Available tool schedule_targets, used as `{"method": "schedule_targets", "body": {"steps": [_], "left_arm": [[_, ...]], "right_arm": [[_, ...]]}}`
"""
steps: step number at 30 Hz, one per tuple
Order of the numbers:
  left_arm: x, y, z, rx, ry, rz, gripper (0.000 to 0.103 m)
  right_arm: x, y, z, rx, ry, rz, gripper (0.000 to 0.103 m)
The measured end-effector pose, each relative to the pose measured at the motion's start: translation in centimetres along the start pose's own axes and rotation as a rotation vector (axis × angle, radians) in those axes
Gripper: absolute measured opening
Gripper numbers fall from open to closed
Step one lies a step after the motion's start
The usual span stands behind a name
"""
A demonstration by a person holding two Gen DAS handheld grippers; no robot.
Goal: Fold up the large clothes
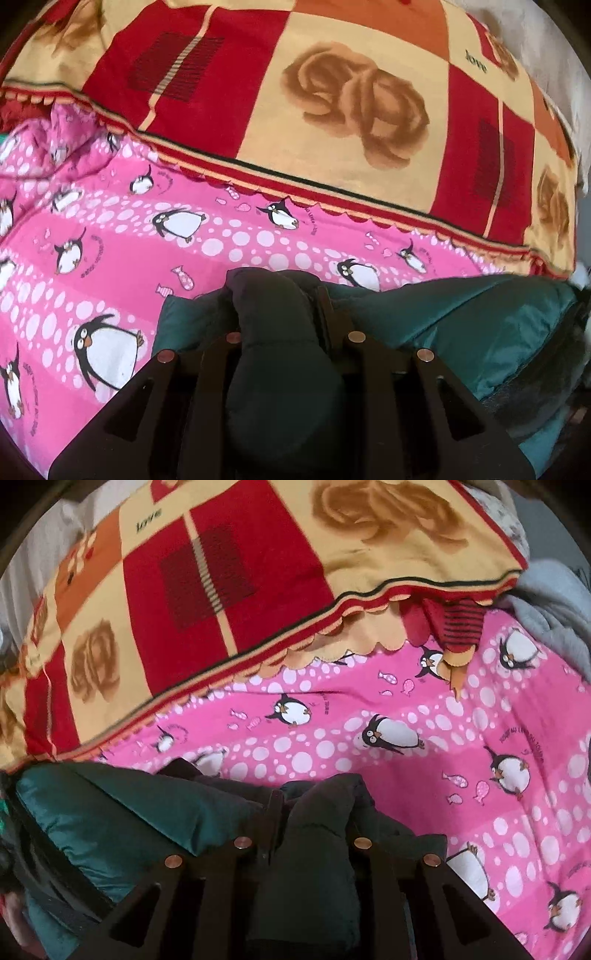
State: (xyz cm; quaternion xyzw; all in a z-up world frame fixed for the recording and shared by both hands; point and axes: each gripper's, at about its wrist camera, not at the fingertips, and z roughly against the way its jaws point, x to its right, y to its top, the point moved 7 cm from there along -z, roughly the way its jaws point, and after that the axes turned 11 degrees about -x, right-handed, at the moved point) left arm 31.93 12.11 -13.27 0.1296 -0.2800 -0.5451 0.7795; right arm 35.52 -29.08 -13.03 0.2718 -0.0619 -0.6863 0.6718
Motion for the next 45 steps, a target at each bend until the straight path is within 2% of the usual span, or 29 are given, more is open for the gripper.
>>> {"method": "schedule_targets", "body": {"steps": [3, 5, 7, 9, 10, 11, 13, 15, 18, 27, 32, 35, 38, 40, 42, 45], "left_arm": [[-0.6, 0.4, 0.8, -0.043, -0.075, 0.087, 0.027], [-0.6, 0.8, 1.9, -0.054, -0.148, 0.132, 0.037], [-0.4, 1.2, 3.2, -0.047, -0.211, 0.154, 0.055], [-0.2, 1.6, 4.4, -0.032, -0.257, 0.173, 0.063], [-0.2, 1.8, 5.0, -0.021, -0.262, 0.182, 0.067], [-0.1, 2.1, 5.8, 0.002, -0.269, 0.19, 0.069], [-0.1, 2.5, 6.8, 0.045, -0.288, 0.189, 0.076], [-0.2, 2.9, 7.7, 0.078, -0.306, 0.197, 0.079], [-0.5, 3.2, 8.3, 0.099, -0.329, 0.213, 0.079], [0.6, 2.5, 7.0, 0.063, -0.305, 0.161, 0.079], [1.7, 2.5, 7.6, 0.091, -0.268, 0.103, 0.079], [3.2, 2.4, 8.5, 0.121, -0.265, 0.032, 0.079], [5.8, 1.7, 8.8, 0.138, -0.203, -0.129, 0.079], [7.5, 0.9, 8.0, 0.121, -0.16, -0.22, 0.079], [8.2, 0.7, 7.0, 0.097, -0.126, -0.245, 0.079], [8.9, 1.7, 5.8, 0.089, -0.05, -0.284, 0.079]], "right_arm": [[0.7, -0.3, 1.1, -0.008, 0.072, -0.071, 0.026], [1.2, -0.4, 2.5, -0.007, 0.122, -0.114, 0.031], [1.5, -0.3, 3.8, 0.005, 0.179, -0.158, 0.036], [1.7, -0.3, 4.9, 0.027, 0.231, -0.201, 0.038], [1.8, -0.2, 5.2, 0.033, 0.251, -0.215, 0.043], [1.7, -0.2, 5.5, 0.039, 0.272, -0.228, 0.047], [1.4, -0.1, 6.1, 0.057, 0.325, -0.244, 0.072], [0.9, 0.2, 6.8, 0.076, 0.354, -0.248, 0.076], [0.4, 0.5, 7.6, 0.099, 0.363, -0.241, 0.076], [0.3, 1.0, 8.8, 0.164, 0.293, -0.192, 0.076], [-0.7, 1.1, 9.2, 0.172, 0.244, -0.119, 0.076], [-2.0, 1.2, 9.9, 0.198, 0.204, -0.037, 0.076], [-4.0, 0.7, 10.4, 0.186, 0.217, 0.062, 0.073], [-5.5, -0.1, 9.6, 0.127, 0.203, 0.139, 0.072], [-6.4, -0.8, 8.3, 0.087, 0.148, 0.202, 0.069], [-5.8, -0.5, 6.8, 0.059, 0.066, 0.205, 0.069]]}}
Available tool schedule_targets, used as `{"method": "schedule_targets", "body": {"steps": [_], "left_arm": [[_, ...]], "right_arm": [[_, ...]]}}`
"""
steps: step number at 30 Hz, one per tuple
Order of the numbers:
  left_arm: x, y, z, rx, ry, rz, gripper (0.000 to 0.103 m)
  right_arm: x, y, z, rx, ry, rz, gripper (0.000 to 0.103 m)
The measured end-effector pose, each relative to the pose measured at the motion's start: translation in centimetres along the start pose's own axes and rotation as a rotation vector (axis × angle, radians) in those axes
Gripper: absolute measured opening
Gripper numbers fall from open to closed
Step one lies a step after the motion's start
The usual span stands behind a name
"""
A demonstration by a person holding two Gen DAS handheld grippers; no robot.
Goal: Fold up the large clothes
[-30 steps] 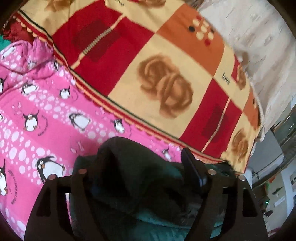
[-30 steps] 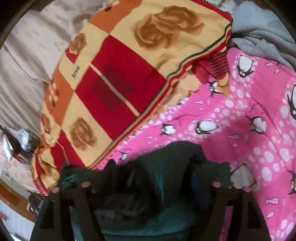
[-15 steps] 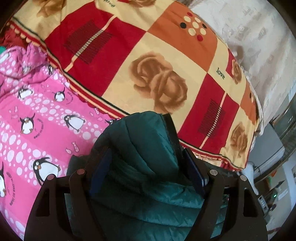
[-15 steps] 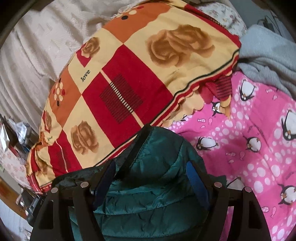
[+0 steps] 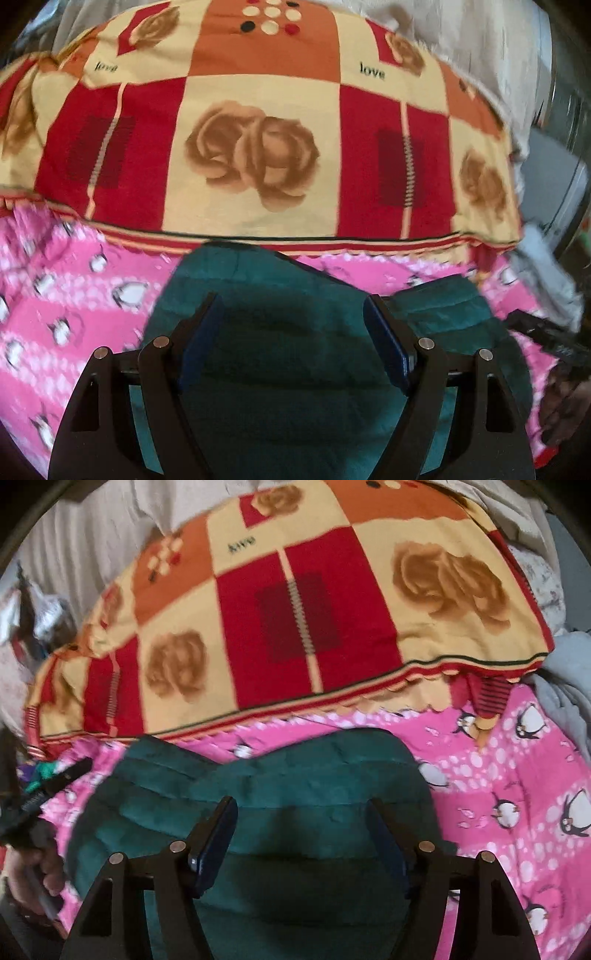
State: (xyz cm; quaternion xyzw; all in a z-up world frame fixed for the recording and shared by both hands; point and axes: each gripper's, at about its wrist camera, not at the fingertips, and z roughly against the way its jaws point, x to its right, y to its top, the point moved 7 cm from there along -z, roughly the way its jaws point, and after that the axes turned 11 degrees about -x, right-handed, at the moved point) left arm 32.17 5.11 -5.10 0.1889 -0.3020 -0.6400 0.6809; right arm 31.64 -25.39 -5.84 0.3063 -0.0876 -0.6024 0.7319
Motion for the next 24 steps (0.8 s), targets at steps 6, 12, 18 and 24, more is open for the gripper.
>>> {"method": "schedule_targets", "body": {"steps": [6, 12, 18, 24], "left_arm": [[-3.0, 1.2, -4.7, -0.079, 0.116, 0.033, 0.079], [-7.9, -2.7, -8.8, -0.252, 0.11, 0.226, 0.08], [-8.5, -4.2, -8.2, -0.219, 0.213, 0.255, 0.081], [-8.3, -3.9, -8.1, -0.21, 0.187, 0.252, 0.081]], "right_arm": [[3.8, 0.5, -3.0, -0.083, -0.054, -0.139, 0.069], [5.1, 0.3, -7.8, -0.193, -0.108, -0.142, 0.069], [4.4, 1.4, -11.7, -0.237, -0.119, -0.072, 0.075], [4.5, 1.4, -11.3, -0.254, -0.095, -0.076, 0.077]]}}
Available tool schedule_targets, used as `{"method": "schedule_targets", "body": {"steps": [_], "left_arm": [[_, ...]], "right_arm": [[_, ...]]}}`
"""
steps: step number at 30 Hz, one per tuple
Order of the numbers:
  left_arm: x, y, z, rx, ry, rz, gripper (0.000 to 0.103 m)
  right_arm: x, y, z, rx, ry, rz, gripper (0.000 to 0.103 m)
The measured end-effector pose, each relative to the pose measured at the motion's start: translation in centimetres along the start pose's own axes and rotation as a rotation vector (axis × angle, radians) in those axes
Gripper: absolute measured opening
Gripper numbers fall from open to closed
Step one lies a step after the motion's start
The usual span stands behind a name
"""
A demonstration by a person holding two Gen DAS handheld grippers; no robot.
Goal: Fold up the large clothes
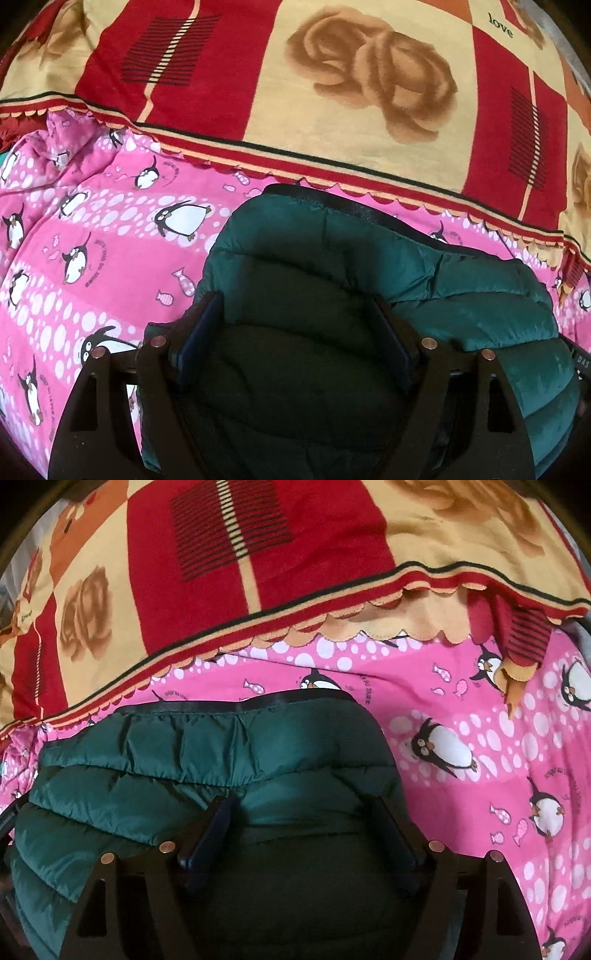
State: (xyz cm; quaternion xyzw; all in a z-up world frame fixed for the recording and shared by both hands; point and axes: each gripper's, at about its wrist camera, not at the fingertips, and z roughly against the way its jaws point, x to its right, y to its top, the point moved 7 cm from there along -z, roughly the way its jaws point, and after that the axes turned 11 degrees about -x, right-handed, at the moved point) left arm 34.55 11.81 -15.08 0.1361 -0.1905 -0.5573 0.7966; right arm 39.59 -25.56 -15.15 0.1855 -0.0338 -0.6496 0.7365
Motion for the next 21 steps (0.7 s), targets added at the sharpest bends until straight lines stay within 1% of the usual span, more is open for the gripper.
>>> {"method": "schedule_targets", "body": {"steps": [2, 3, 4, 5, 6, 7, 8, 9, 10, 11, 12, 13, 14, 15, 16, 17, 19, 21], "left_arm": [[0.0, 0.3, 1.0, 0.016, -0.03, 0.008, 0.08], [0.0, 0.5, 1.9, 0.033, -0.04, 0.015, 0.08], [0.1, 0.7, 3.2, 0.058, -0.06, 0.025, 0.079], [0.7, 0.8, 5.8, 0.107, -0.132, 0.023, 0.079], [1.4, 0.8, 7.4, 0.139, -0.186, -0.001, 0.079], [2.7, 0.3, 9.4, 0.177, -0.236, -0.061, 0.079], [3.4, -0.1, 10.2, 0.19, -0.245, -0.101, 0.079], [4.8, -1.0, 10.5, 0.181, -0.25, -0.166, 0.079], [5.7, -1.8, 10.1, 0.151, -0.251, -0.205, 0.079], [6.8, -3.0, 8.6, 0.084, -0.239, -0.239, 0.079], [7.2, -3.7, 7.3, 0.03, -0.215, -0.255, 0.079], [7.7, -4.7, 5.3, -0.033, -0.151, -0.284, 0.08], [8.2, -5.3, 4.6, -0.028, -0.103, -0.324, 0.08], [8.7, -5.5, 4.6, 0.003, -0.066, -0.361, 0.081], [8.9, -5.6, 4.5, 0.018, -0.043, -0.379, 0.082], [8.9, -5.6, 4.5, 0.018, -0.042, -0.373, 0.082], [8.4, -5.6, 4.9, 0.027, -0.062, -0.348, 0.081], [7.1, -5.5, 6.6, 0.064, -0.073, -0.303, 0.081]], "right_arm": [[0.3, -0.3, 0.7, 0.01, 0.028, -0.008, 0.077], [0.4, -0.2, 1.4, 0.019, 0.039, -0.016, 0.075], [0.6, -0.1, 2.5, 0.033, 0.042, -0.02, 0.068], [0.7, 0.1, 4.8, 0.087, 0.064, -0.021, 0.066], [0.7, 0.3, 6.3, 0.127, 0.075, -0.019, 0.066], [0.8, 0.2, 9.0, 0.198, 0.085, -0.01, 0.066], [0.8, -0.4, 11.3, 0.26, 0.089, -0.001, 0.066], [0.6, -0.9, 12.4, 0.286, 0.094, 0.006, 0.066], [0.3, -1.9, 13.3, 0.3, 0.11, 0.027, 0.066], [-0.3, -2.7, 13.5, 0.294, 0.128, 0.052, 0.066], [-1.2, -3.9, 13.0, 0.259, 0.14, 0.106, 0.066], [-1.9, -4.6, 12.0, 0.219, 0.12, 0.148, 0.066], [-2.4, -5.2, 10.8, 0.168, 0.081, 0.187, 0.066], [-2.8, -6.1, 8.6, 0.1, 0.039, 0.237, 0.067], [-2.8, -6.7, 7.6, 0.091, 0.032, 0.258, 0.071], [-2.4, -6.8, 7.0, 0.121, 0.041, 0.245, 0.075], [-1.2, -6.8, 6.4, 0.106, 0.081, 0.17, 0.086], [-0.5, -7.0, 6.2, 0.078, 0.106, 0.112, 0.089]]}}
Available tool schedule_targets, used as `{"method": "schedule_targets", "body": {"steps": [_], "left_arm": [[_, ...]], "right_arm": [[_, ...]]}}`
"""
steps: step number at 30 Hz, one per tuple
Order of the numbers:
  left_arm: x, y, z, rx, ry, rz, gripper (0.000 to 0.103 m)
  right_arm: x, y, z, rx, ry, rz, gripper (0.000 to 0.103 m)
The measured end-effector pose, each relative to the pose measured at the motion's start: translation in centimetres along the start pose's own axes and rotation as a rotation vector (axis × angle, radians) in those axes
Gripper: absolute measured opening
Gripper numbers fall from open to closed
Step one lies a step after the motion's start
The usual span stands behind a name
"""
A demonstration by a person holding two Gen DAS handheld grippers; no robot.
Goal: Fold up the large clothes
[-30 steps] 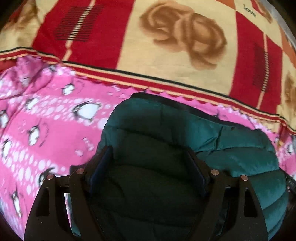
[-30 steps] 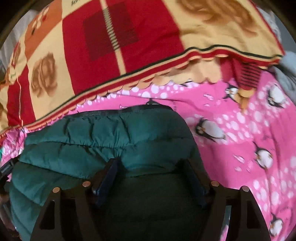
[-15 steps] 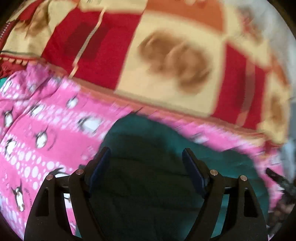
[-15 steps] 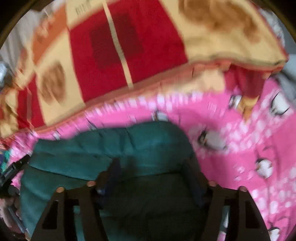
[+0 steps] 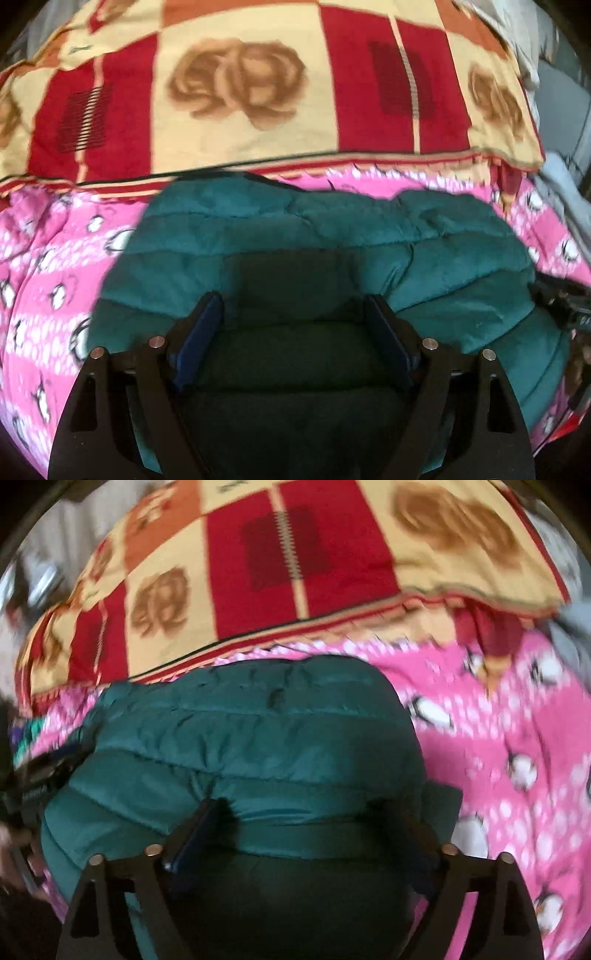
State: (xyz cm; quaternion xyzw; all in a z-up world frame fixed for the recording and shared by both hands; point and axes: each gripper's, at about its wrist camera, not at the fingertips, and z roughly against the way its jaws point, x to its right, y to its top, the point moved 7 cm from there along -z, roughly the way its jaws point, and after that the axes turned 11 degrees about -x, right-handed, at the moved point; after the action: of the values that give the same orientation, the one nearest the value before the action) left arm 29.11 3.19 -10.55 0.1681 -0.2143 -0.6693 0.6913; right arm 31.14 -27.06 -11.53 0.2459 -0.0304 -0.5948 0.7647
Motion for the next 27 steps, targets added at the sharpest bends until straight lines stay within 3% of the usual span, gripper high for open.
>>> {"method": "schedule_targets", "body": {"steps": [2, 3, 5, 7, 9, 13, 17, 20, 24, 27], "left_arm": [[-1.1, -0.6, 2.6, 0.06, -0.005, 0.032, 0.081], [-1.7, -1.0, 3.9, 0.085, -0.01, 0.038, 0.081], [-3.7, -2.4, 6.5, 0.136, -0.015, 0.048, 0.081], [-5.9, -4.0, 7.9, 0.141, -0.014, 0.084, 0.081], [-9.0, -6.5, 8.6, 0.135, -0.082, 0.164, 0.081], [-12.3, -10.5, 8.1, 0.118, -0.175, 0.275, 0.081], [-11.4, -13.0, 7.3, 0.14, -0.225, 0.209, 0.081], [-9.6, -13.6, 5.2, 0.056, -0.319, 0.191, 0.081], [-7.8, -13.4, 4.3, 0.046, -0.28, 0.115, 0.082], [-7.8, -13.1, 4.2, 0.055, -0.288, 0.14, 0.082]], "right_arm": [[0.1, -0.2, 0.9, -0.015, -0.015, -0.003, 0.088], [0.2, -0.3, 2.1, 0.013, -0.023, -0.016, 0.079], [0.7, -0.8, 5.5, 0.118, 0.008, -0.042, 0.076], [1.9, -2.1, 9.0, 0.216, 0.057, -0.059, 0.076], [3.3, -3.9, 10.3, 0.237, 0.059, -0.085, 0.076], [4.7, -6.8, 9.9, 0.207, 0.069, -0.113, 0.076], [4.1, -8.6, 8.3, 0.178, 0.153, -0.118, 0.076], [3.8, -9.3, 6.3, 0.161, 0.162, -0.108, 0.076], [2.3, -10.1, 4.3, 0.09, 0.299, -0.075, 0.076], [1.7, -10.5, 3.0, 0.051, 0.31, -0.058, 0.08]]}}
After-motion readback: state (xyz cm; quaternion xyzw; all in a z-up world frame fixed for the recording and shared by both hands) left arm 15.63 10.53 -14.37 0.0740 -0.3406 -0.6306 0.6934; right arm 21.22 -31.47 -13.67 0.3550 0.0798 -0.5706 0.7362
